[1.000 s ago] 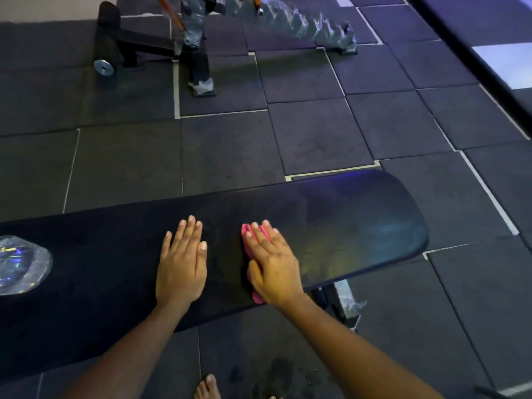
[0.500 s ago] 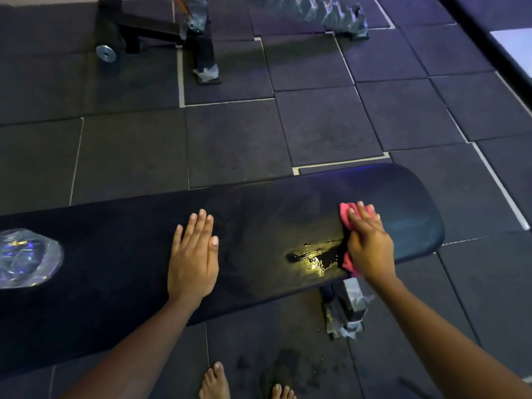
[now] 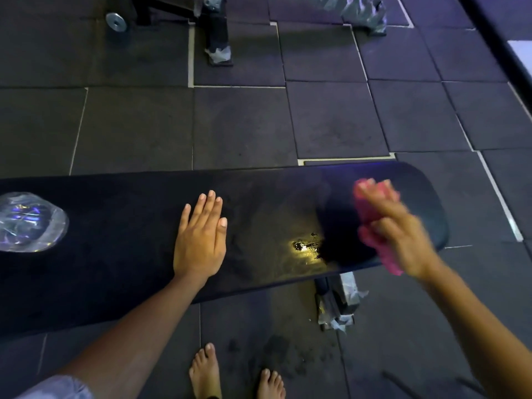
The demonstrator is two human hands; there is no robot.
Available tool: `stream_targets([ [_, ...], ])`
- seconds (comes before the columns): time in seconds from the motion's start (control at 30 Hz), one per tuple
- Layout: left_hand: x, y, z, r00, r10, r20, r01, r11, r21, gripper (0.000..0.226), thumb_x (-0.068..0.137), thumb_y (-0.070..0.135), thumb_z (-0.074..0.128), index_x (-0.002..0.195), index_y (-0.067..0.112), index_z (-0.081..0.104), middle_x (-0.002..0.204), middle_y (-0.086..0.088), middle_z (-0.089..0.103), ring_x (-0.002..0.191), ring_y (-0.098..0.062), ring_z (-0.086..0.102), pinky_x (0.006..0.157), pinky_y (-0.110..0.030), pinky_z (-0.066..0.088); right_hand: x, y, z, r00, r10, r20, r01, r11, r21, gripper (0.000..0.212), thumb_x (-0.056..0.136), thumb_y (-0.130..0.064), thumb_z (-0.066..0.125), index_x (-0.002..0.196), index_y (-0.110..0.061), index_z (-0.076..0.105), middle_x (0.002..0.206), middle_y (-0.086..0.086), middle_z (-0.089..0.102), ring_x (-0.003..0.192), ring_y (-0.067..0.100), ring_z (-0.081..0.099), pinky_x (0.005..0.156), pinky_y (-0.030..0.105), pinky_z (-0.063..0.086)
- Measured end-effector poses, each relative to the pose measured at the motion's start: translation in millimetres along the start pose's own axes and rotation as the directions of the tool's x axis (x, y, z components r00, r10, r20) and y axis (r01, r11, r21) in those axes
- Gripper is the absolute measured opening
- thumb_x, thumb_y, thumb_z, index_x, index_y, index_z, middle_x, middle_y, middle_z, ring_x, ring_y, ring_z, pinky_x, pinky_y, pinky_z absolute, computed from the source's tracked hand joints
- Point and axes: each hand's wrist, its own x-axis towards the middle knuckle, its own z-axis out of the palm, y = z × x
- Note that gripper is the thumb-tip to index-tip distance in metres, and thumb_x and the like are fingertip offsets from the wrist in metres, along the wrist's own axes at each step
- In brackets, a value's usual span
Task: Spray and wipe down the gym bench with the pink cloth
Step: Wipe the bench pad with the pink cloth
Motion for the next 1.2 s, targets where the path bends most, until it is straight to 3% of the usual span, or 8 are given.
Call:
stream_targets([
  [0.1, -0.2, 1.0, -0.4, 1.000, -0.003, 0.002, 0.003, 1.000, -0.001, 0.056, 0.100, 0.036, 0.015, 0.145, 0.008, 0.034, 0.155, -0.004, 0.028, 0.146, -0.016, 0.017, 0.121, -0.041, 0.011, -19.9, -3.9, 47.3, 0.973, -0.004, 0.232, 0.074, 0.953, -0.293, 0.060, 0.094, -0.043, 0.035, 0.151, -0.035, 0.016, 0.162, -0.007, 0.003, 0.150, 0.017, -0.014, 0.121, 0.049, -0.008],
  [0.23, 0.1, 0.5, 0.1, 1.000, -0.001, -0.001, 0.001, 1.000, -0.004, 0.056, 0.100, 0.036, 0.015, 0.145, 0.008, 0.034, 0.155, -0.004, 0.028, 0.146, -0.015, 0.017, 0.121, -0.042, 0.011, -37.0, 11.7, 69.6, 0.992, -0.059, 0.116, 0.117, 0.790, -0.602, 0.067, 0.093, -0.067, 0.022, 0.153, -0.037, 0.011, 0.164, -0.005, 0.000, 0.150, 0.022, -0.014, 0.118, 0.059, -0.005],
  [0.33, -0.3, 0.8, 0.0, 1.000, -0.001, -0.005, 0.001, 1.000, -0.007, 0.056, 0.100, 0.036, 0.015, 0.145, 0.008, 0.034, 0.155, -0.004, 0.029, 0.146, -0.015, 0.017, 0.121, -0.042, 0.012, -38.7, 34.7, 61.4, 0.982, -0.049, 0.185, 0.167, 0.695, -0.700, 0.079, 0.087, -0.076, 0.023, 0.154, -0.037, 0.006, 0.164, -0.002, -0.003, 0.149, 0.033, -0.014, 0.113, 0.069, -0.001],
  [0.43, 0.1, 1.8, 0.1, 1.000, -0.006, -0.003, 0.006, 1.000, 0.001, 0.057, 0.100, 0.036, 0.015, 0.144, 0.007, 0.034, 0.155, -0.005, 0.029, 0.146, -0.016, 0.016, 0.121, -0.042, 0.012, -28.4, 55.7, 44.0, 0.986, -0.039, 0.163, 0.141, 0.717, -0.682, 0.093, 0.078, -0.086, 0.029, 0.154, -0.037, 0.007, 0.165, 0.002, -0.002, 0.147, 0.040, -0.016, 0.112, 0.069, -0.004],
  [0.57, 0.5, 2.1, -0.9, 1.000, -0.005, 0.006, 0.005, 1.000, 0.011, 0.056, 0.100, 0.035, 0.015, 0.144, 0.007, 0.034, 0.154, -0.006, 0.029, 0.146, -0.017, 0.018, 0.121, -0.043, 0.012, -19.0, 62.8, 51.5, 0.978, -0.068, 0.199, 0.182, 0.754, -0.632, 0.097, 0.080, -0.084, 0.030, 0.155, -0.026, 0.012, 0.164, 0.008, 0.005, 0.150, 0.034, -0.006, 0.115, 0.066, 0.009],
  [0.77, 1.3, 4.8, -0.3, 1.000, -0.003, 0.009, 0.003, 1.000, 0.027, 0.056, 0.100, 0.035, 0.016, 0.144, 0.005, 0.035, 0.154, -0.009, 0.030, 0.146, -0.021, 0.019, 0.120, -0.046, 0.013, -15.9, 35.2, 107.2, 0.971, 0.127, -0.201, -0.217, 0.817, -0.534, 0.081, 0.089, -0.063, 0.030, 0.154, -0.015, 0.020, 0.161, 0.016, 0.016, 0.150, 0.035, 0.007, 0.121, 0.053, 0.009],
  [0.9, 1.3, 4.8, 0.5, 1.000, 0.003, 0.013, -0.003, 1.000, 0.014, 0.057, 0.100, 0.035, 0.016, 0.145, 0.005, 0.033, 0.155, -0.009, 0.028, 0.146, -0.021, 0.017, 0.120, -0.046, 0.011, -9.8, 14.2, 130.9, 0.932, 0.222, -0.286, -0.339, 0.815, -0.471, 0.077, 0.087, -0.048, 0.023, 0.154, -0.008, 0.017, 0.161, 0.018, 0.013, 0.149, 0.036, 0.006, 0.120, 0.055, 0.010],
  [1.2, 1.8, 2.8, 1.0, 1.000, 0.019, -0.024, -0.021, 0.995, -0.094, 0.058, 0.100, 0.035, 0.015, 0.143, 0.004, 0.037, 0.153, -0.009, 0.032, 0.146, -0.021, 0.019, 0.121, -0.045, 0.009, -7.6, -43.4, 180.4, 0.985, 0.092, -0.143, -0.143, 0.901, -0.410, 0.076, 0.088, -0.046, 0.017, 0.153, -0.006, 0.018, 0.161, 0.016, 0.012, 0.150, 0.036, 0.003, 0.122, 0.049, 0.003],
])
